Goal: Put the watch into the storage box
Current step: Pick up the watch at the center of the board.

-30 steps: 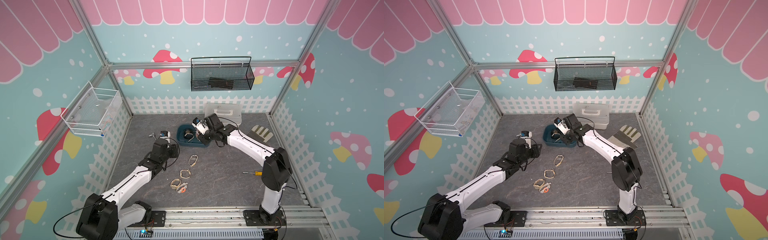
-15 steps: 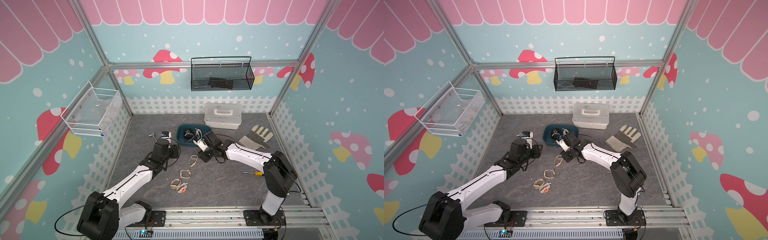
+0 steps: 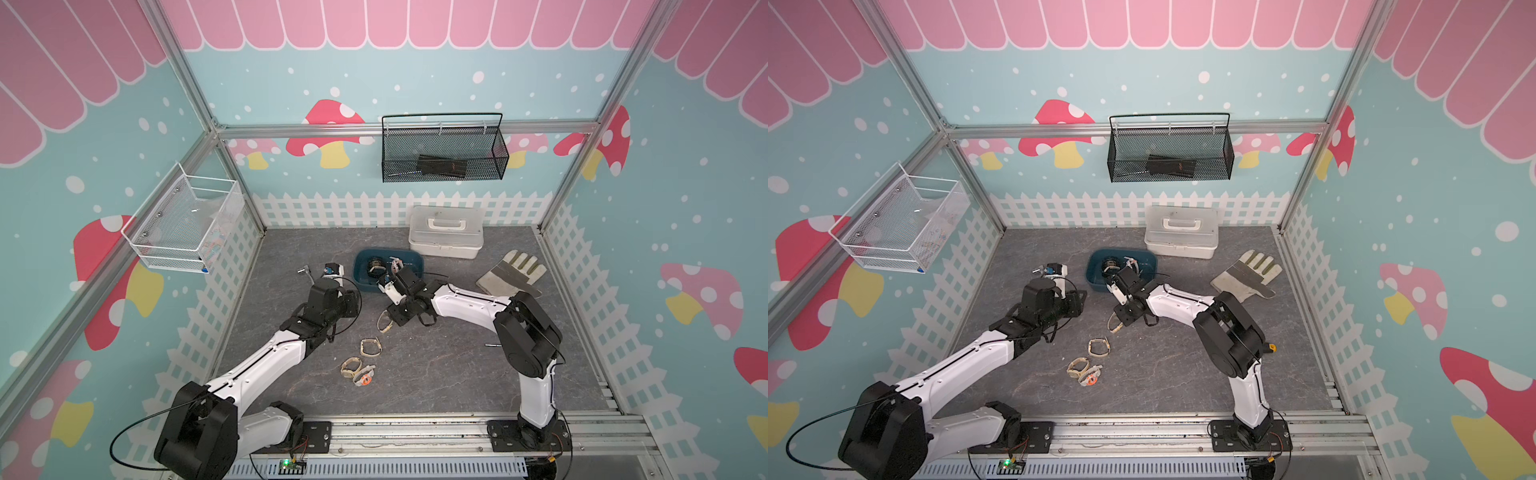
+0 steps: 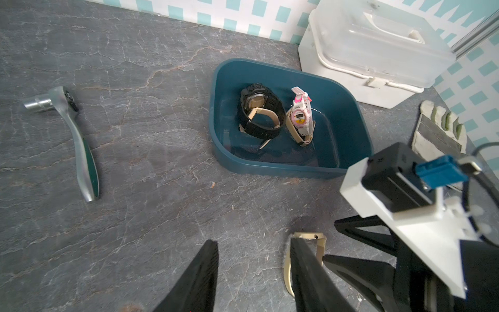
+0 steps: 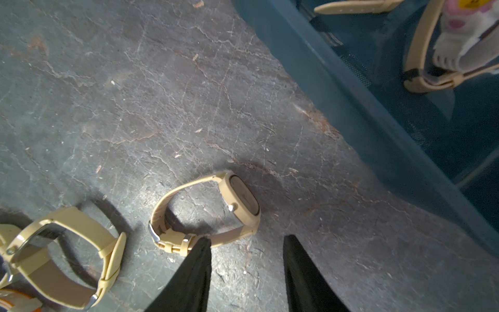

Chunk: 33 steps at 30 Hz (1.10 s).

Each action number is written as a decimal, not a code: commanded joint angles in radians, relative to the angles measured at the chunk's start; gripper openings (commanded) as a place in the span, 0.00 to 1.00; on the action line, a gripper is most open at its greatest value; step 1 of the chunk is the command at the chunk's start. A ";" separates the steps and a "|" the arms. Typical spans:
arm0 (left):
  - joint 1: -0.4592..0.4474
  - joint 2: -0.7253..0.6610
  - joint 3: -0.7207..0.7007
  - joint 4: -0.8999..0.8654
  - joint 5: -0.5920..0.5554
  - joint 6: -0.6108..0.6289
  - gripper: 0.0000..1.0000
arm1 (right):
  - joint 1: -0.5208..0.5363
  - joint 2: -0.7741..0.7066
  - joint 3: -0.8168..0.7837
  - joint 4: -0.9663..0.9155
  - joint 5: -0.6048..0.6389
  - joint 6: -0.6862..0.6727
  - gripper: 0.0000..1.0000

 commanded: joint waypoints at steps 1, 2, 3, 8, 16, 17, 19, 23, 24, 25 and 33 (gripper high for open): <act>-0.003 0.010 0.021 -0.009 0.001 0.009 0.47 | 0.012 0.028 0.026 -0.024 -0.002 0.015 0.46; -0.003 0.010 0.021 -0.010 0.000 0.010 0.47 | 0.011 0.035 0.030 -0.025 -0.004 0.015 0.45; -0.004 0.009 0.021 -0.009 0.001 0.010 0.47 | 0.012 0.038 0.034 -0.026 -0.006 0.015 0.45; -0.005 0.003 0.016 -0.010 -0.003 0.012 0.47 | 0.013 0.059 0.052 -0.029 -0.003 0.017 0.42; -0.005 -0.006 0.013 -0.011 -0.005 0.010 0.47 | 0.014 0.094 0.072 -0.033 0.002 0.035 0.35; -0.004 -0.008 0.013 -0.012 -0.005 0.008 0.47 | 0.013 0.097 0.073 -0.036 0.003 0.035 0.35; -0.004 -0.013 0.011 -0.012 -0.006 0.008 0.47 | 0.013 0.100 0.071 -0.038 0.006 0.037 0.33; -0.005 -0.020 0.006 -0.012 -0.013 0.009 0.47 | 0.012 0.103 0.068 -0.045 -0.002 0.038 0.23; -0.005 -0.020 0.006 -0.012 -0.015 0.011 0.47 | 0.013 0.101 0.065 -0.046 -0.003 0.040 0.21; -0.005 -0.020 0.006 -0.012 -0.016 0.011 0.47 | 0.013 0.099 0.063 -0.047 -0.005 0.039 0.19; -0.005 -0.016 0.004 -0.012 -0.015 0.010 0.47 | 0.014 0.105 0.056 -0.050 -0.004 0.036 0.11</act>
